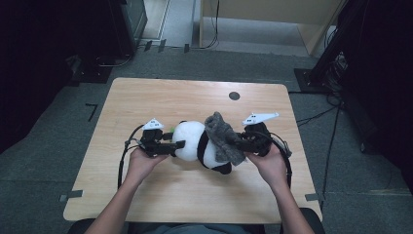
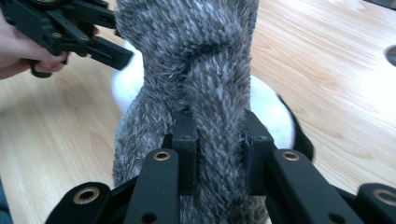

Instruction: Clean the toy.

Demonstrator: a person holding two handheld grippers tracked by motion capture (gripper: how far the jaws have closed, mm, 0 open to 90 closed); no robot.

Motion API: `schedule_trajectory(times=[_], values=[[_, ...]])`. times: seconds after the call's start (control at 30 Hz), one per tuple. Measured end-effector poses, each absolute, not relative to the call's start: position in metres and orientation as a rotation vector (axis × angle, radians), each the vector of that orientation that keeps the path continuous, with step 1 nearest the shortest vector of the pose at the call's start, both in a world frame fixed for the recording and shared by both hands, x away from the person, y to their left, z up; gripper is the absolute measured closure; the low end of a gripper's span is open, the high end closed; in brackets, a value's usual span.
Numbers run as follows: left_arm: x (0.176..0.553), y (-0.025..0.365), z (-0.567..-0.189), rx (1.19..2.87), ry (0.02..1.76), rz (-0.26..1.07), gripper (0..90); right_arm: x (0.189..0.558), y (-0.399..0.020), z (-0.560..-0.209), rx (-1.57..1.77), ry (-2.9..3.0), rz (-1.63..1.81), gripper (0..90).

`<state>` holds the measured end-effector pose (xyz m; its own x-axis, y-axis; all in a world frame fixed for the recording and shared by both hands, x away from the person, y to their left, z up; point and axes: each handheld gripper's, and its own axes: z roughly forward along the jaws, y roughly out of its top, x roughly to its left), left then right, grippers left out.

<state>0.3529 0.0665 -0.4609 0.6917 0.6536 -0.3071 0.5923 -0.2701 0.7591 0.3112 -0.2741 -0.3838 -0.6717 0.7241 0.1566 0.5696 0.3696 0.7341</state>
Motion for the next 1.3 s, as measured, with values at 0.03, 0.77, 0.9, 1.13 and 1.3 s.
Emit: schedule_trajectory(times=[0.03,0.77,0.9,1.13,1.3], values=[[0.353,0.067,-0.461,1.959,0.964,0.081,33.3,0.311,-0.276,-0.384,1.175,2.429,1.185,73.3],[0.352,0.068,-0.462,1.954,0.954,0.083,35.0,0.308,-0.308,-0.39,1.375,2.323,1.165,75.1],[0.351,0.067,-0.462,1.953,0.956,0.081,35.3,0.311,-0.298,-0.403,1.379,2.353,1.068,75.4],[0.351,0.068,-0.463,1.937,0.971,0.066,36.0,0.316,-0.294,-0.42,1.46,2.32,1.086,76.0],[0.35,0.066,-0.463,1.928,0.97,0.069,37.7,0.318,-0.297,-0.425,1.48,2.318,1.077,76.4]])
